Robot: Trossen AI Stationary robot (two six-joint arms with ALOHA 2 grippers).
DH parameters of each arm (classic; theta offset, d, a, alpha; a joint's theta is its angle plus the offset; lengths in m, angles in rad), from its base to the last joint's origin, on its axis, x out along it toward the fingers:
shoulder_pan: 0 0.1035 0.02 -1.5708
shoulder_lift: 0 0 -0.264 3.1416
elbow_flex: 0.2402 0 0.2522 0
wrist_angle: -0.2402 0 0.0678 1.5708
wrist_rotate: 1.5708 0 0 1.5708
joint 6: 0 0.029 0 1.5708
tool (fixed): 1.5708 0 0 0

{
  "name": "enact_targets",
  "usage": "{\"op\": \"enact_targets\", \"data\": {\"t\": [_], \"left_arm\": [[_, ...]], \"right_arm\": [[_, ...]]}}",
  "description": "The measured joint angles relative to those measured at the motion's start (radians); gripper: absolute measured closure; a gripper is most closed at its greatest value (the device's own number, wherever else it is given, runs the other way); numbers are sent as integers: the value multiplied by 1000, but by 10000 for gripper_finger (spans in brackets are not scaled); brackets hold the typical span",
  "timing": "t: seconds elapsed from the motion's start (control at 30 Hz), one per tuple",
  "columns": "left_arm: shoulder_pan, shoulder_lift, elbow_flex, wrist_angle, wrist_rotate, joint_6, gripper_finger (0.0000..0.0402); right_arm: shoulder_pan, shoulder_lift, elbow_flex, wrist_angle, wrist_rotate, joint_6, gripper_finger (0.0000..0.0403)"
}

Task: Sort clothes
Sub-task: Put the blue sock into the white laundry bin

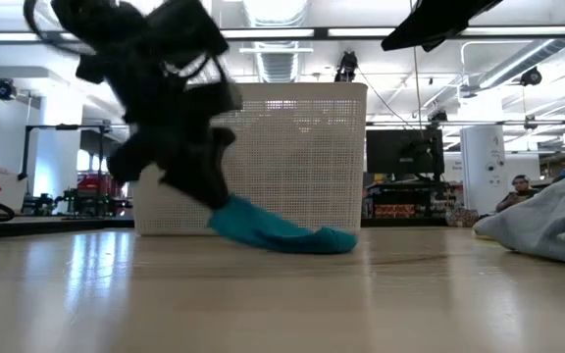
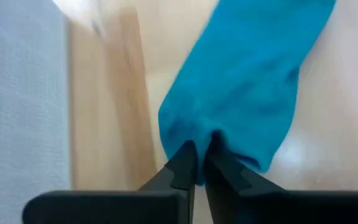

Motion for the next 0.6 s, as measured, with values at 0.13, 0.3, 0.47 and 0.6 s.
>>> {"op": "enact_targets", "data": {"t": [0.13, 0.3, 0.47, 0.6], "left_arm": [[-3, -98, 22, -9, 17, -35, 398], [-3, -248, 48, 32, 22, -113, 399], [2, -400, 50, 124, -36, -81, 400], [32, -500, 57, 133, -159, -14, 401]], "right_arm": [[0, 0, 0, 0, 0, 0, 403], [3, -1, 0, -1, -3, -1, 403], [7, -1, 0, 4, -3, -14, 403], [7, -1, -1, 9, -3, -17, 403]]}}
